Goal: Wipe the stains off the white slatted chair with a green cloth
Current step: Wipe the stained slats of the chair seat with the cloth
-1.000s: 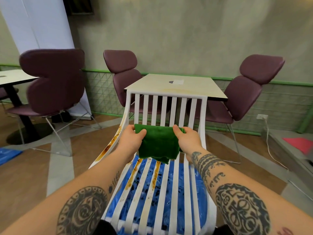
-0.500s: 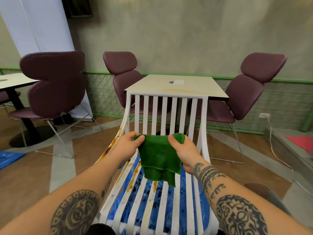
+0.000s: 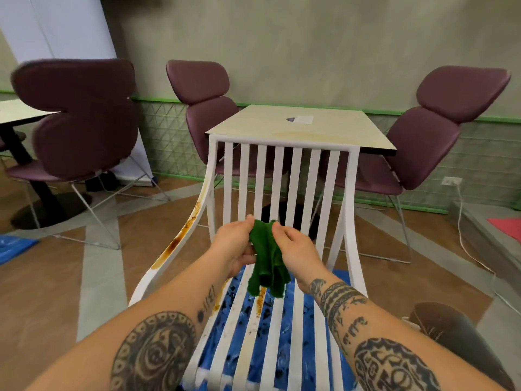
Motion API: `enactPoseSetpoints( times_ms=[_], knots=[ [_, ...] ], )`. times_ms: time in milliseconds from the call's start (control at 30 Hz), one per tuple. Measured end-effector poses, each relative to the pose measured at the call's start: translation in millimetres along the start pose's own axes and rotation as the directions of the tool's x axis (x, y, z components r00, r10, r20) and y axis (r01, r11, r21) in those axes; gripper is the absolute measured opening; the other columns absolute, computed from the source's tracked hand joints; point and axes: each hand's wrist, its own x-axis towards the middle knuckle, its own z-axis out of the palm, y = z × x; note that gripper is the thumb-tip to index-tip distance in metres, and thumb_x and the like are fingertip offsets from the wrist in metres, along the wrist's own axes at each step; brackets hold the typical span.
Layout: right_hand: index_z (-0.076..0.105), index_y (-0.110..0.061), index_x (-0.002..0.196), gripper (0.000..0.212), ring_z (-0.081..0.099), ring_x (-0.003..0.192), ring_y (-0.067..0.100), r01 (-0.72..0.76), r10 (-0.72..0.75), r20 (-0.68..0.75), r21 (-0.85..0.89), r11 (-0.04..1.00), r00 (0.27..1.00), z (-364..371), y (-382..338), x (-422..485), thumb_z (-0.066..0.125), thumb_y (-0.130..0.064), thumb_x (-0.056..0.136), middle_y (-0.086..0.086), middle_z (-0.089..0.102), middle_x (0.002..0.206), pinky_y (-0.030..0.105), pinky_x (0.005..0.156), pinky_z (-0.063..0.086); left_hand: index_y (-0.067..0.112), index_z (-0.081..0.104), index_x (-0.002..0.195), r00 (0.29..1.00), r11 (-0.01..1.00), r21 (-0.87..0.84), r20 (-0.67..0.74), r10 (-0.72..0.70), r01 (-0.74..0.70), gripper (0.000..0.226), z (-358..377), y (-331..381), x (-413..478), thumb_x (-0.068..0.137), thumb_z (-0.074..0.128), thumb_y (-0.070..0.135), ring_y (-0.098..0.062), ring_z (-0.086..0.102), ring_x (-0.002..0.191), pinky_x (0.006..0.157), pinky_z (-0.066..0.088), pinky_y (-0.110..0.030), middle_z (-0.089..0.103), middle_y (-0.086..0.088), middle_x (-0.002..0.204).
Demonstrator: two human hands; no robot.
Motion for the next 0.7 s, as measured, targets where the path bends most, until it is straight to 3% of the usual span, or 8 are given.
enactPoseSetpoints(
  times_ms=[67, 167, 267, 367, 467, 533, 600, 700],
  knots=[
    [0.069, -0.034, 0.119, 0.034, 0.072, 0.101, 0.012, 0.007, -0.007, 0.076, -0.003, 1.000, 0.997, 8, 11, 7, 0.055, -0.056, 0.097, -0.008, 0.076, 0.108, 0.037, 0.090, 0.058, 0.004, 0.061, 0.123, 0.989, 0.996, -0.053, 0.131, -0.069, 0.077, 0.070, 5, -1, 10, 0.099, 0.038, 0.065, -0.035, 0.071, 0.104, 0.085, 0.058, -0.054, 0.074, -0.018, 0.113],
    [0.069, -0.029, 0.120, 0.026, 0.072, 0.098, 0.014, 0.043, -0.044, -0.045, -0.012, 0.999, 0.998, 4, 26, 30, 0.064, -0.040, 0.097, -0.005, 0.076, 0.106, 0.042, 0.089, 0.061, 0.003, 0.062, 0.130, 0.947, 0.983, -0.102, 0.301, -0.113, 0.150, 0.097, 0, 0, 32, 0.088, 0.025, 0.083, -0.039, 0.062, 0.121, 0.106, 0.044, -0.060, 0.069, -0.021, 0.125],
    [0.070, -0.024, 0.113, 0.015, 0.074, 0.089, 0.026, -0.065, 0.085, -0.198, 0.108, 0.992, 0.977, -12, 42, 61, 0.060, -0.027, 0.101, 0.006, 0.076, 0.102, 0.046, 0.078, 0.063, 0.015, 0.063, 0.130, 0.956, 0.996, -0.008, 0.282, -0.083, 0.089, 0.081, -17, -3, 61, 0.092, 0.029, 0.078, -0.033, 0.067, 0.116, 0.106, 0.045, -0.058, 0.071, -0.013, 0.125],
    [0.066, -0.017, 0.118, 0.023, 0.073, 0.089, 0.036, -0.212, 0.297, -0.258, 0.310, 0.927, 0.920, -27, 65, 91, 0.056, -0.031, 0.103, 0.012, 0.074, 0.103, 0.054, 0.076, 0.062, 0.020, 0.065, 0.125, 0.998, 0.998, 0.058, 0.053, -0.029, 0.026, 0.048, -46, -23, 99, 0.099, 0.049, 0.057, -0.024, 0.074, 0.102, 0.096, 0.055, -0.048, 0.077, -0.001, 0.111],
    [0.059, -0.019, 0.106, 0.014, 0.063, 0.076, 0.030, -0.271, 0.291, -0.375, 0.108, 0.957, 0.880, -34, 94, 113, 0.051, -0.031, 0.106, 0.009, 0.064, 0.089, 0.040, 0.069, 0.058, 0.019, 0.070, 0.116, 0.987, 0.979, 0.201, -0.163, -0.003, 0.036, 0.026, -68, -63, 136, 0.096, 0.063, 0.035, -0.018, 0.070, 0.088, 0.074, 0.054, -0.034, 0.076, 0.001, 0.098],
    [0.060, -0.024, 0.099, 0.012, 0.058, 0.071, 0.029, -0.282, 0.240, -0.396, -0.050, 0.958, 0.886, -27, 116, 129, 0.053, -0.031, 0.104, 0.010, 0.062, 0.083, 0.042, 0.065, 0.053, 0.016, 0.073, 0.109, 0.985, 0.931, 0.361, -0.173, 0.019, 0.046, 0.020, -73, -95, 160, 0.096, 0.063, 0.026, -0.020, 0.058, 0.073, 0.063, 0.045, -0.033, 0.069, -0.003, 0.084],
    [0.068, -0.020, 0.111, 0.017, 0.064, 0.078, 0.032, -0.277, 0.214, -0.387, -0.115, 0.954, 0.897, -18, 139, 146, 0.058, -0.031, 0.101, 0.009, 0.067, 0.089, 0.049, 0.075, 0.058, 0.020, 0.073, 0.112, 0.987, 0.810, 0.584, -0.153, 0.053, 0.047, 0.023, -74, -123, 183, 0.097, 0.060, 0.030, -0.018, 0.056, 0.063, 0.057, 0.044, -0.026, 0.068, -0.003, 0.079],
    [0.065, -0.018, 0.133, 0.034, 0.064, 0.096, 0.029, -0.209, 0.104, -0.342, -0.289, 0.934, 0.934, -8, 164, 170, 0.061, -0.027, 0.100, 0.003, 0.065, 0.114, 0.043, 0.089, 0.057, 0.023, 0.068, 0.125, 0.987, 0.581, 0.811, -0.137, 0.081, 0.065, 0.030, -68, -146, 209, 0.100, 0.057, 0.035, -0.016, 0.059, 0.067, 0.054, 0.045, -0.024, 0.073, -0.005, 0.096]
  ],
)
